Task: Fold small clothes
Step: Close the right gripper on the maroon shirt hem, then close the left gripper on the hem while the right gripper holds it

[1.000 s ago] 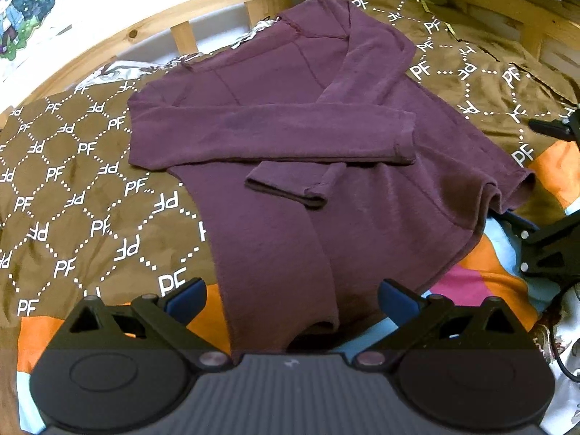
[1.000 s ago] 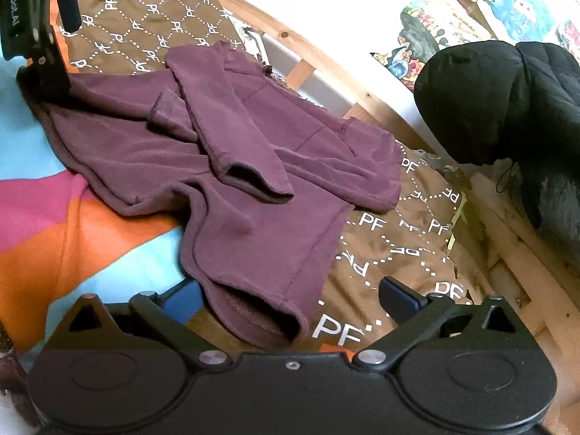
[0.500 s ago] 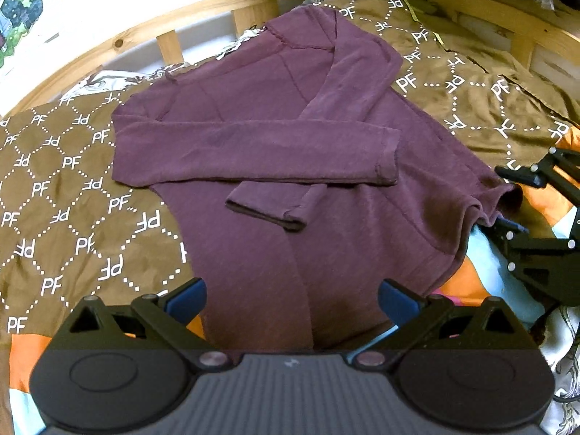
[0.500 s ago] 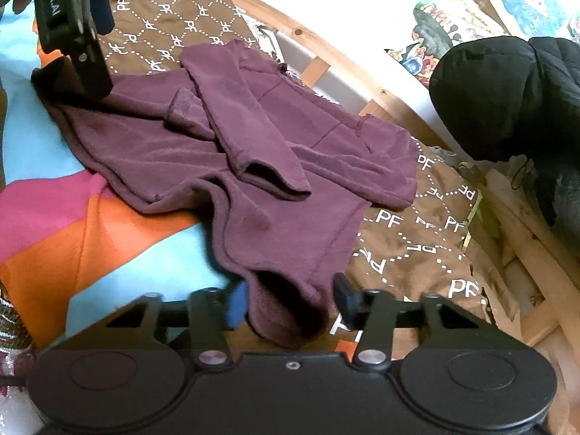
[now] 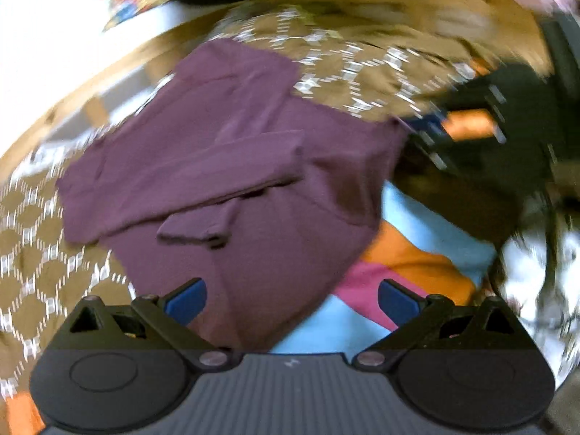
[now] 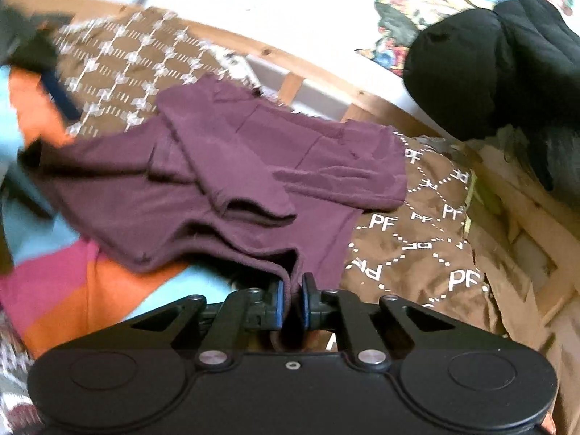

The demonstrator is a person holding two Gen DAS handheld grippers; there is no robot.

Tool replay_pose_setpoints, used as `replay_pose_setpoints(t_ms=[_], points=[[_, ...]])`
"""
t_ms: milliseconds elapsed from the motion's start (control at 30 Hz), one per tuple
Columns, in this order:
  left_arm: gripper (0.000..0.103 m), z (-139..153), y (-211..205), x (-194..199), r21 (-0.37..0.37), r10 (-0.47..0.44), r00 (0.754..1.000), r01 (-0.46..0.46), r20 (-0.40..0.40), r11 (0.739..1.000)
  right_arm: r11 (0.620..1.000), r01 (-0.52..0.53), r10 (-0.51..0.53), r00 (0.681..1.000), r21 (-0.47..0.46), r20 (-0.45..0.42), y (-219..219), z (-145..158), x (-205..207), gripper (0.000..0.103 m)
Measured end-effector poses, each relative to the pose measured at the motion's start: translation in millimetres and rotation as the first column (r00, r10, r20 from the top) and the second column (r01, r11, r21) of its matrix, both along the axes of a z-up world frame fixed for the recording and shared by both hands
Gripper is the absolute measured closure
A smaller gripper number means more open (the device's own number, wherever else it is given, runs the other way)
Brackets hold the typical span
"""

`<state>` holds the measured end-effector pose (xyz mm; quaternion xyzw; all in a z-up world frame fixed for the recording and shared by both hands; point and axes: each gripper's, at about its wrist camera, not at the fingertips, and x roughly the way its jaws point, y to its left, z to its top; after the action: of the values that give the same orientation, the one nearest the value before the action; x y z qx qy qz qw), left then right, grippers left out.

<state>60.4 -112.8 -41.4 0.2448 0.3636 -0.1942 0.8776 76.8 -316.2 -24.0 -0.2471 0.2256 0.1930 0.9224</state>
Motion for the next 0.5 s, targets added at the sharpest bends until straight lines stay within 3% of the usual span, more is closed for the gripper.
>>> replay_pose_setpoints(t_ms=[133, 333, 500], points=[[0.0, -16, -21, -5, 0.101, -0.034, 0.999, 0.031, 0.026, 0.994, 0.998, 0.027, -0.027, 1.0, 0.06, 0.0, -7, 9, 3, 0.093], [0.001, -25, -10, 16, 0.122, 0.088, 0.996, -0.088, 0.008, 0.989, 0.997, 0.03, -0.031, 0.999, 0.074, 0.016, -8, 12, 2, 0.093], [0.001, -27, 9, 22, 0.155, 0.155, 0.987, -0.16, 0.042, 0.975, 0.994, 0.048, -0.05, 0.998, 0.1, 0.025, -12, 16, 5, 0.093]])
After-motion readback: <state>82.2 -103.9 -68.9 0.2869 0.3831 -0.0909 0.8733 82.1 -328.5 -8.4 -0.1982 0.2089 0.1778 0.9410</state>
